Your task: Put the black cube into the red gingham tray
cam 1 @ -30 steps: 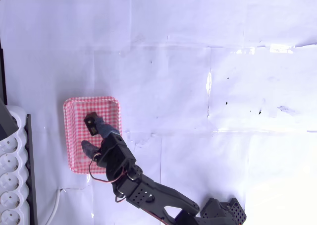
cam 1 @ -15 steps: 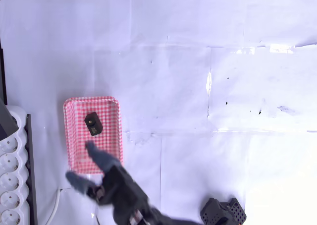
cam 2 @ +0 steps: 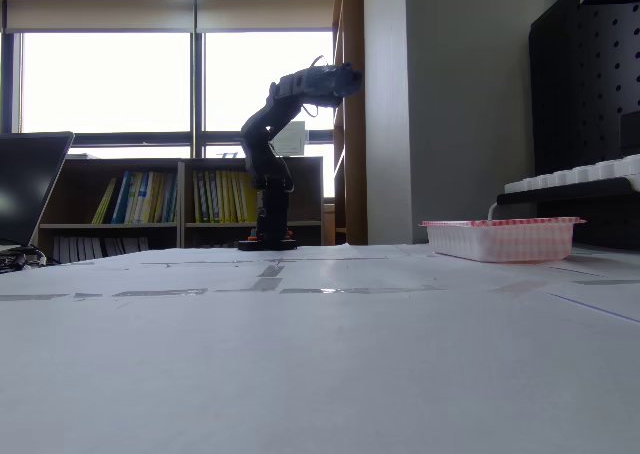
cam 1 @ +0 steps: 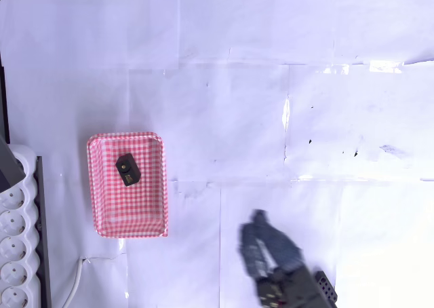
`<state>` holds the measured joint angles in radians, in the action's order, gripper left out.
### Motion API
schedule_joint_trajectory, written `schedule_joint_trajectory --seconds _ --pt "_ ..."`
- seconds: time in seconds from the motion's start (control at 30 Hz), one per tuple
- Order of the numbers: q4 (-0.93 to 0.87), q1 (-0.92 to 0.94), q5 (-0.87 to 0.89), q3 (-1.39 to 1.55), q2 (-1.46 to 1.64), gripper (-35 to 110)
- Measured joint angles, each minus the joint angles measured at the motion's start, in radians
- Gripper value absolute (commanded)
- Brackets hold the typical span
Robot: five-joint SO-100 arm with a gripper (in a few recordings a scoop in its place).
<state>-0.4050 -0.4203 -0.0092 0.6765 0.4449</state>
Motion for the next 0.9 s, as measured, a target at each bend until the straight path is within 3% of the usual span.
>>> schedule_joint_trajectory --seconds 0.27,0.43,0.6,0.77,0.9 --pt "0.035 0.304 0.025 -0.663 -0.353 0" --pt "-0.368 0.328 0.014 -0.673 -0.482 0" --pt "-0.638 0.362 0.014 -0.673 -0.552 0" --pt "-0.838 0.382 0.014 -0.673 -0.591 0" --pt "-0.893 0.408 0.031 -0.673 -0.607 0"
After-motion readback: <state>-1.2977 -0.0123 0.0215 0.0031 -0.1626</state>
